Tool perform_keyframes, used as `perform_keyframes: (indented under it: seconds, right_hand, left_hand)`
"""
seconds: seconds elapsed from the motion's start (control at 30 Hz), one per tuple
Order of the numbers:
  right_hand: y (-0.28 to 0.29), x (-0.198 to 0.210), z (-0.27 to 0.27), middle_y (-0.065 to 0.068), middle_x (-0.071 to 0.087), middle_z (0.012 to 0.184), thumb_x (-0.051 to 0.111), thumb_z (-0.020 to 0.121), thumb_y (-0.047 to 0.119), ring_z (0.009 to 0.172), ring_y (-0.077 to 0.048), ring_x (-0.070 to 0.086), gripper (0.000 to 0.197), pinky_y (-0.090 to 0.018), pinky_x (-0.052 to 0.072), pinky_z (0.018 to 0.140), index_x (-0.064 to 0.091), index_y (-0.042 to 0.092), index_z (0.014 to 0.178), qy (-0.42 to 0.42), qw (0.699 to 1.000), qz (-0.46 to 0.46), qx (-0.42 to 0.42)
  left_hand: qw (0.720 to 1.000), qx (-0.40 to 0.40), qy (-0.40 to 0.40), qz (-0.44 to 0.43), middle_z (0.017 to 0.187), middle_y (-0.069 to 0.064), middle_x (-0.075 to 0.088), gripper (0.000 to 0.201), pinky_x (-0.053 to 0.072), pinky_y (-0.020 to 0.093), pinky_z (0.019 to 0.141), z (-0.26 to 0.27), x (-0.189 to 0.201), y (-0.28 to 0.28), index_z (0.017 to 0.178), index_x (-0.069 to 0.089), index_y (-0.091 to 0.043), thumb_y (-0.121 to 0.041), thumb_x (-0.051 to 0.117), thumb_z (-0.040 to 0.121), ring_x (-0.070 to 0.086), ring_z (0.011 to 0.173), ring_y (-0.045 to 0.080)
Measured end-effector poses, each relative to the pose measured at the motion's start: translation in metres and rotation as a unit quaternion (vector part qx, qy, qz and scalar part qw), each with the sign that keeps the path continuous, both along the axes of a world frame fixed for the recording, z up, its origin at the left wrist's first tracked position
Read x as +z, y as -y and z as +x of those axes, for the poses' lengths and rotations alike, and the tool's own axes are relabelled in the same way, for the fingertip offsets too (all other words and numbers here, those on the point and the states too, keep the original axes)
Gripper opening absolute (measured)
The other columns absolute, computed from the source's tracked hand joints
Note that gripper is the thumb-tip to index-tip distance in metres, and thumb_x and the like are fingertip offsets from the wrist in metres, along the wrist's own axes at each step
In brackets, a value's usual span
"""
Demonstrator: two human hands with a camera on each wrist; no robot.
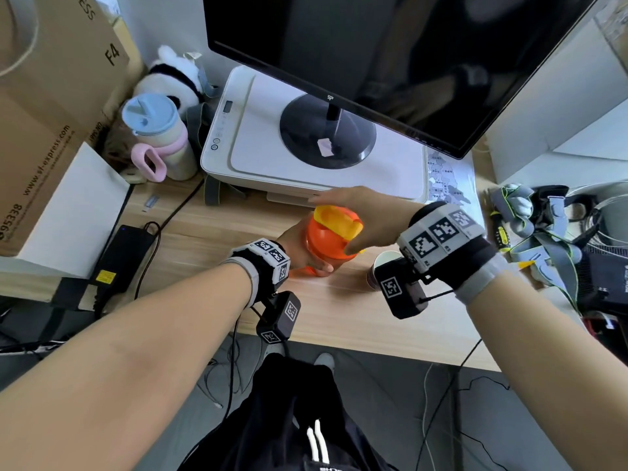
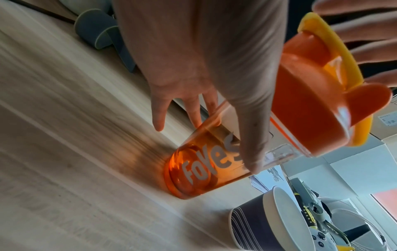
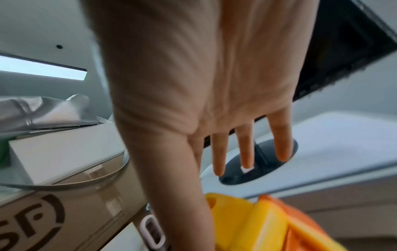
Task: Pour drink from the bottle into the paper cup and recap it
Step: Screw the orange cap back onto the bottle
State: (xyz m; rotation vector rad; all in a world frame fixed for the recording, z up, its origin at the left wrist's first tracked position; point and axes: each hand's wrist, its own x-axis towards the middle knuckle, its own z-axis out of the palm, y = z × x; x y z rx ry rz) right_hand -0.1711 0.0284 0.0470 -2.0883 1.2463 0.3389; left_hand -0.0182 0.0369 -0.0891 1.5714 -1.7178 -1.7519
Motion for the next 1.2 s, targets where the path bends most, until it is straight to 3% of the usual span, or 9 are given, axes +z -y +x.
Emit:
perform_keyframes:
  seconds: [0.1, 0.3, 0.47, 0.57, 0.67, 0.77, 0.83, 0.97, 1.2]
  right_hand:
    - [0.002, -0.016, 0.009, 0.004, 0.045, 0.145, 0.069, 0.074, 0.023, 0.133, -0.018, 0.039, 0.069, -0.034, 0.034, 0.106, 0.042, 0.032, 0.137, 0.016, 1.000, -0.017, -0.015]
    - [0.003, -0.027, 0.009, -0.004, 0.064, 0.114, 0.055, 0.075, 0.051, 0.105, -0.029, 0.057, 0.047, -0.035, 0.044, 0.080, 0.052, 0.030, 0.117, -0.052, 0.977, -0.140, -0.152]
    - [-0.003, -0.030, 0.010, -0.009, 0.067, 0.110, 0.040, 0.084, 0.050, 0.103, -0.035, 0.059, 0.049, -0.036, 0.043, 0.079, 0.049, 0.026, 0.125, -0.096, 0.962, -0.169, -0.193]
    - [-0.002, -0.026, 0.002, -0.010, 0.070, 0.091, 0.029, 0.087, 0.053, 0.088, -0.032, 0.065, 0.054, -0.034, 0.051, 0.079, 0.064, 0.012, 0.091, -0.128, 0.961, -0.108, -0.218]
    - [0.000, -0.014, -0.008, -0.006, 0.069, 0.084, 0.028, 0.090, 0.051, 0.086, -0.027, 0.065, 0.054, -0.034, 0.051, 0.079, 0.055, 0.013, 0.064, -0.204, 0.965, -0.073, -0.148]
    - [0.000, -0.005, -0.016, -0.006, 0.069, 0.105, 0.042, 0.085, 0.057, 0.100, -0.029, 0.063, 0.049, -0.033, 0.046, 0.077, 0.059, 0.017, 0.108, -0.221, 0.962, -0.104, -0.121]
    - [-0.005, -0.002, -0.012, -0.002, 0.068, 0.111, 0.058, 0.077, 0.054, 0.106, -0.030, 0.060, 0.067, -0.036, 0.045, 0.080, 0.038, 0.027, 0.135, -0.149, 0.975, -0.133, -0.098]
    - [-0.017, -0.006, 0.004, -0.011, 0.068, 0.106, 0.061, 0.077, 0.042, 0.100, -0.037, 0.060, 0.067, -0.037, 0.043, 0.072, 0.035, 0.020, 0.135, -0.124, 0.971, -0.198, -0.048]
    - [-0.034, -0.029, 0.019, -0.015, 0.069, 0.098, 0.040, 0.089, 0.047, 0.092, -0.037, 0.063, 0.053, -0.033, 0.035, 0.061, 0.042, 0.008, 0.124, -0.145, 0.956, -0.233, -0.103]
  left_hand:
    - [1.000, -0.003, -0.010, -0.002, 0.134, 0.008, 0.055, 0.099, 0.044, 0.041, 0.102, 0.001, 0.001, 0.001, 0.138, 0.036, -0.014, -0.003, 0.088, 0.054, 0.051, 0.121, 0.024]
    - [0.999, -0.003, -0.033, 0.017, 0.124, 0.007, 0.055, 0.095, 0.051, 0.020, 0.071, -0.003, 0.001, 0.003, 0.134, 0.037, -0.013, 0.004, 0.085, 0.054, 0.053, 0.111, 0.023]
    - [1.000, -0.003, -0.013, 0.001, 0.121, 0.002, 0.056, 0.109, 0.045, 0.036, 0.088, -0.002, -0.002, 0.001, 0.136, 0.038, -0.017, -0.017, 0.091, 0.041, 0.053, 0.111, 0.021]
    - [1.000, 0.026, -0.012, -0.005, 0.133, 0.008, 0.052, 0.103, 0.037, 0.030, 0.096, 0.001, -0.009, -0.001, 0.140, 0.033, -0.014, 0.000, 0.088, 0.054, 0.049, 0.121, 0.023]
    - [0.999, 0.042, -0.017, -0.002, 0.135, 0.012, 0.053, 0.100, 0.041, 0.037, 0.104, 0.002, -0.008, -0.002, 0.138, 0.036, -0.012, 0.004, 0.087, 0.054, 0.050, 0.124, 0.027]
    - [0.998, 0.049, -0.031, 0.003, 0.132, 0.012, 0.058, 0.096, 0.045, 0.038, 0.099, -0.001, -0.005, -0.002, 0.134, 0.042, -0.010, 0.005, 0.087, 0.051, 0.054, 0.119, 0.027]
    - [0.999, 0.038, -0.032, 0.006, 0.129, 0.012, 0.060, 0.100, 0.046, 0.034, 0.091, 0.000, -0.007, -0.003, 0.133, 0.044, -0.012, -0.003, 0.088, 0.044, 0.056, 0.116, 0.027]
    - [0.999, 0.034, -0.030, 0.007, 0.132, 0.013, 0.058, 0.098, 0.044, 0.017, 0.082, 0.001, -0.006, -0.003, 0.136, 0.039, -0.008, 0.007, 0.086, 0.051, 0.055, 0.117, 0.024]
    - [0.999, 0.034, -0.035, 0.011, 0.127, 0.010, 0.057, 0.097, 0.041, 0.029, 0.092, 0.002, -0.005, -0.003, 0.138, 0.035, -0.010, 0.006, 0.085, 0.056, 0.052, 0.112, 0.021]
